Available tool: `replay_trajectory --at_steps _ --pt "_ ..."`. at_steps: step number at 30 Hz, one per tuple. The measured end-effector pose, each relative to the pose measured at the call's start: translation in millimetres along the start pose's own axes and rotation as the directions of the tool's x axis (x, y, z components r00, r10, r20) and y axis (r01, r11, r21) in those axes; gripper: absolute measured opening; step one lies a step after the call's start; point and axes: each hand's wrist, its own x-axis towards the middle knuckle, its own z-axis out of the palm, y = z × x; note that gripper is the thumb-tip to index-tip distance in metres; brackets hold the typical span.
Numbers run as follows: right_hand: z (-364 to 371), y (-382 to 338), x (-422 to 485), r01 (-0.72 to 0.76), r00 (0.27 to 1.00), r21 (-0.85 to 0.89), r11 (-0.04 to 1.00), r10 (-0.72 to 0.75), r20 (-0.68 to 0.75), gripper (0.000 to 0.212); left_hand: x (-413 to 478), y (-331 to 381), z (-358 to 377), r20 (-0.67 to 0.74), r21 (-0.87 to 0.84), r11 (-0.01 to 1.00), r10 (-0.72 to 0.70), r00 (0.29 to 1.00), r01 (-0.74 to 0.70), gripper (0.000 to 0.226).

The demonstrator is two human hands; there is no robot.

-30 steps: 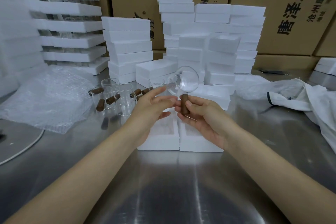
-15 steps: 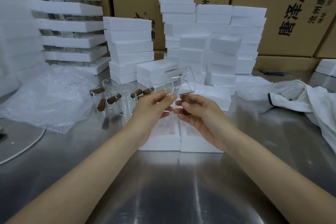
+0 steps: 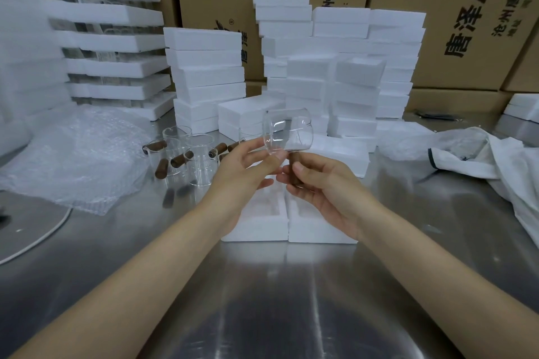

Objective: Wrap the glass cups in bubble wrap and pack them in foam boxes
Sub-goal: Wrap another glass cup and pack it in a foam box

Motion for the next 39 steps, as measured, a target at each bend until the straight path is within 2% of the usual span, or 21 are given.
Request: replay_trajectory --at_steps 7,25,34,39 --pt "-1.5 0.4 0.2 0.002 1.0 -0.001 1.0 -0.002 -0.002 0.021 1.3 -2.5 -1.0 -0.02 0.026 1.0 0.017 1.0 -0.016 0.04" --pt "-1.4 0.4 0.6 -0.024 0.983 -0.084 0.996 0.039 0.182 0.033 3.1 -6.5 -1.4 0.082 0.051 0.999 -0.007 0.997 0.002 0.026" --pt "-1.4 1.5 0.1 -0.03 0.984 -0.055 0.998 0.039 0.174 0.03 1.7 -5.1 1.1 0.043 0.029 0.999 -0.035 0.998 0.034 0.031" --pt "-0.3 1.2 0.0 -0.04 0.988 -0.044 0.998 0.046 0.15 0.025 1.2 -3.8 0.9 0.044 0.056 0.998 -0.04 0.998 0.038 0.022"
